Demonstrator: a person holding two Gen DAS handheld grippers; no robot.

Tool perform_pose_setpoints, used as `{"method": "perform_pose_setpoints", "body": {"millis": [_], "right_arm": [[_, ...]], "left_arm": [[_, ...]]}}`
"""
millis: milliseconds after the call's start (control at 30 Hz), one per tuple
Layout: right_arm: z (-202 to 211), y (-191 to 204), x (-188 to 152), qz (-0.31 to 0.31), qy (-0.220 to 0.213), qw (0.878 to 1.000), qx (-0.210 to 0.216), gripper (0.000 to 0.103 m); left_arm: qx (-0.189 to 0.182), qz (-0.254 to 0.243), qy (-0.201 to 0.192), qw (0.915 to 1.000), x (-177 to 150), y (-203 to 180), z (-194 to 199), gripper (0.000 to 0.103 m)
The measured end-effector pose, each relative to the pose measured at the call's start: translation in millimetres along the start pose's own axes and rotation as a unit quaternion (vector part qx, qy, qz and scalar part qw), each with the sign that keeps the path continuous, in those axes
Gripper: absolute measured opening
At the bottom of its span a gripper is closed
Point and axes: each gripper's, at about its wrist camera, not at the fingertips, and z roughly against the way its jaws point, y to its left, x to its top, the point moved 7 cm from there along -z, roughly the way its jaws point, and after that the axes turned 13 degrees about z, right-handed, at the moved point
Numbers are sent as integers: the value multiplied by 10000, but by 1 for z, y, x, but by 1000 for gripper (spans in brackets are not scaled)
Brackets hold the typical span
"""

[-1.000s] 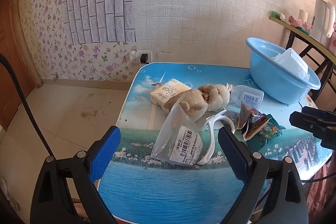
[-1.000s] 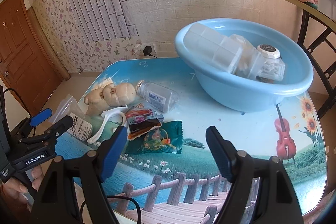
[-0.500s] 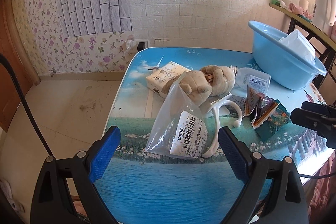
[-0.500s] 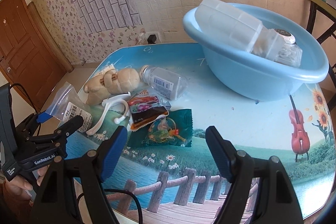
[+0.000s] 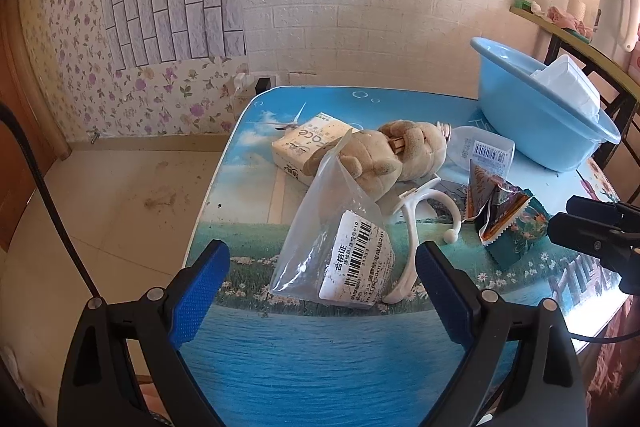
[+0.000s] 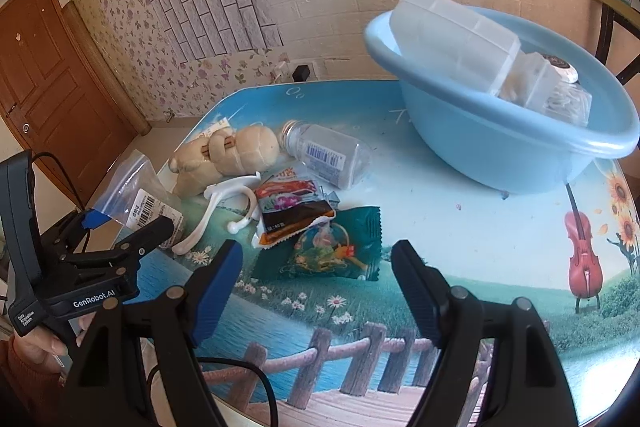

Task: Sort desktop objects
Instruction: 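Grasp the clear barcode bag with brown contents with the left gripper, then grasp the green snack packet with the right gripper while the left lifts the bag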

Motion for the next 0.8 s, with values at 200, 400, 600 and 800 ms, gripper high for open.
{"method": "perform_pose_setpoints", "body": {"millis": [200,400,600,800], "right_arm": [[-17,-9,-12,-115,362,9992,-130,77],[-25,-5,-8,138,380,9988,-268,77],[-33,9,-7,966,329,9927,-645,54],[-25,11,-11,1032,281,9932,-467,28]], "left_arm": [[-9,-20,47,10000,-3,1,-6,88],[-333,-37,133,9994,-4,-5,-7,36],[-348,-32,117,9993,-3,-6,-3,33],[-312,-6,34,9995,1,-4,6,33]]}}
